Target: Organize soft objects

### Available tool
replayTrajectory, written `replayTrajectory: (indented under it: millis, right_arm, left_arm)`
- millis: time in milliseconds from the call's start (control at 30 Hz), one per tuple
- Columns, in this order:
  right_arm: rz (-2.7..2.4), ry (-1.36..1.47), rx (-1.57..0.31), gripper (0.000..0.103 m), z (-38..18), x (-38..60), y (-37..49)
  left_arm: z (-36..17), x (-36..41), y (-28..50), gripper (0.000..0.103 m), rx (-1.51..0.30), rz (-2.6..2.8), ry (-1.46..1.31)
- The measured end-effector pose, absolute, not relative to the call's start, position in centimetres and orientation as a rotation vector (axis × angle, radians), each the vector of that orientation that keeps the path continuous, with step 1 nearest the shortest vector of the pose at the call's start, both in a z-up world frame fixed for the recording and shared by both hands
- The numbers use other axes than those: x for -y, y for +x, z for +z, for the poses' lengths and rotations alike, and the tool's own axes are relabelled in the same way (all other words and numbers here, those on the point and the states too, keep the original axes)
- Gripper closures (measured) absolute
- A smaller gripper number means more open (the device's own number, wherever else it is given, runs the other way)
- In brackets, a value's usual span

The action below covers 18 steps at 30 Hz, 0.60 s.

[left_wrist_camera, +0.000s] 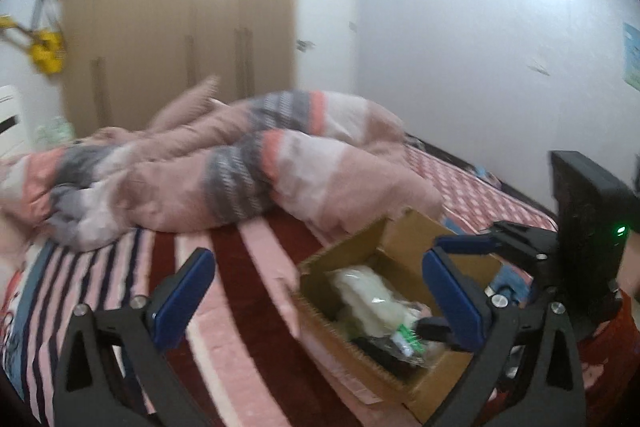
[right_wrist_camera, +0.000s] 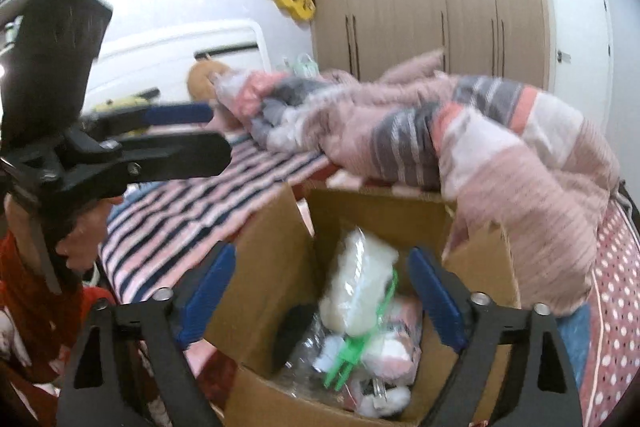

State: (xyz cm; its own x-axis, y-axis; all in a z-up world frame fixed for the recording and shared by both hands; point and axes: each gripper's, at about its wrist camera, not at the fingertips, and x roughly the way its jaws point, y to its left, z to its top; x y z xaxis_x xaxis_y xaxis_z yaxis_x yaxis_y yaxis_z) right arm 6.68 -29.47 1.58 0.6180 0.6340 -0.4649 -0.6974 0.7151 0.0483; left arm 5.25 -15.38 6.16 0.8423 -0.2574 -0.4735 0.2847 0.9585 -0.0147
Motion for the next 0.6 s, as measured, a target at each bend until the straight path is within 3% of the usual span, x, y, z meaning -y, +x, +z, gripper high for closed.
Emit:
replayTrajectory:
  millis: [100, 267, 600]
  right_arm:
    - [0.785, -0.129, -0.378, 0.0, 3.0, 29.8, 5.3]
    - [0.817, -0.102, -0.236, 0.0, 4.5, 30.3, 3.2]
    - [0.783, -0.087, -0.23, 0.0, 3.6, 30.3, 2.0]
  left_arm:
    - [6.6, 13.8, 3.3, 0.0, -0.442, -0.193, 0.028]
    - [6.6, 10.8, 0.4, 0.001, -0.379, -0.06, -0.038]
    - [4.1, 8.9, -1.6, 0.0, -0.391, 0.027, -0.055]
